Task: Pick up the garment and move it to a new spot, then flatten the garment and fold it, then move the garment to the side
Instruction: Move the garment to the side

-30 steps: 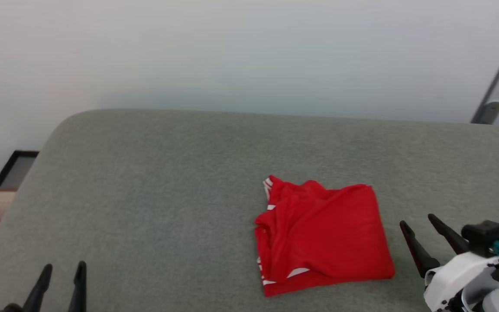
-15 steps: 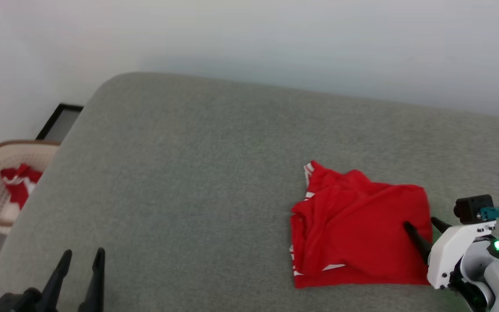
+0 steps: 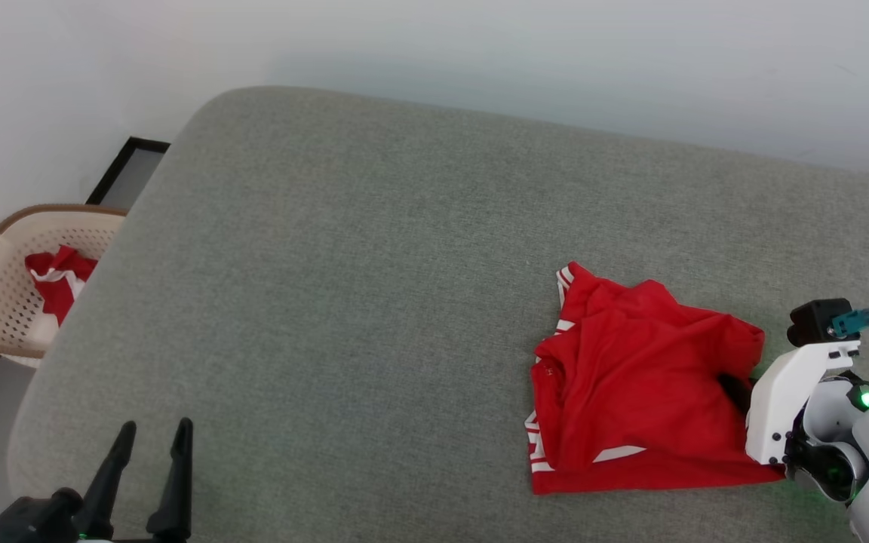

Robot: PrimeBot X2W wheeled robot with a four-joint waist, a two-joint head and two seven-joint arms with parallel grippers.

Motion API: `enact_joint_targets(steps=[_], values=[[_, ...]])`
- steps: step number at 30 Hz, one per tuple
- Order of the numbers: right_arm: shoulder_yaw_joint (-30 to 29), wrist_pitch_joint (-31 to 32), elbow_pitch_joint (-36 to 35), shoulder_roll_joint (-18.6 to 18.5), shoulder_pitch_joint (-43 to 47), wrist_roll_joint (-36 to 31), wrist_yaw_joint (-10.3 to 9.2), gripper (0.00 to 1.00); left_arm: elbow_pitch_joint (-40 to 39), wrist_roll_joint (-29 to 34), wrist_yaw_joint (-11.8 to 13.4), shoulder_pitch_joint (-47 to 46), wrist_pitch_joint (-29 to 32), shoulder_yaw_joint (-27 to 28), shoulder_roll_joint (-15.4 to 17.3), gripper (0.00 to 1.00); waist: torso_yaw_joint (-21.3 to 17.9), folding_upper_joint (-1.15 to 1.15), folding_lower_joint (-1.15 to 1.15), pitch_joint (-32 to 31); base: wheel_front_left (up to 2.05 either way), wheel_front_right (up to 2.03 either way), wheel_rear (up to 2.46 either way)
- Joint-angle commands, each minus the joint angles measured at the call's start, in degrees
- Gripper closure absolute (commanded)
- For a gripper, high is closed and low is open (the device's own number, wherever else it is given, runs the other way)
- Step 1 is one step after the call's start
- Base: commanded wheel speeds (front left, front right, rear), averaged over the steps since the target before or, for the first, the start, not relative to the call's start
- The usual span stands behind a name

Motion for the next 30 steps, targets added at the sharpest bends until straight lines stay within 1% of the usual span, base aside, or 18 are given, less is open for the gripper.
enact_joint_targets(steps=[1,10,17,22,30], values=[[1.3,0.8,0.1,0.5,0.5,0.1,-0.08,1.0,-0.1,-0.3,-0.2,-0.5,0.0,0.0,-0.2,0.0,-0.2,0.0,0.0,0.1,0.0,0.0,0.0],[3.1,0.5,-4.6,-2.3,-3.0,-1.3,-0.08,1.0,-0.9,0.5,-0.2,-1.5,0.0,-0.5,-0.3,0.0,-1.7,0.0,0.0,0.4,0.0,0.0,0.0],[2.8,1.7,-8.3,-5.2,-5.0,-3.8,-0.09,1.0,-1.5,1.1,-0.2,-3.3,0.0,-1.8,-0.1,0.0,-4.0,0.0,0.0,1.1,0.0,0.0,0.0],[1.3,2.9,-10.8,-8.1,-6.3,-5.6,-0.09,1.0,-2.1,1.2,-0.2,-5.6,0.0,-3.1,0.2,0.0,-6.7,0.0,0.0,2.3,0.0,0.0,0.0],[-1.9,5.0,-14.6,-13.9,-8.9,-7.6,-0.09,1.0,-2.2,1.4,-0.2,-10.3,0.0,-6.0,0.9,0.0,-12.6,0.0,0.0,5.5,0.0,0.0,0.0]])
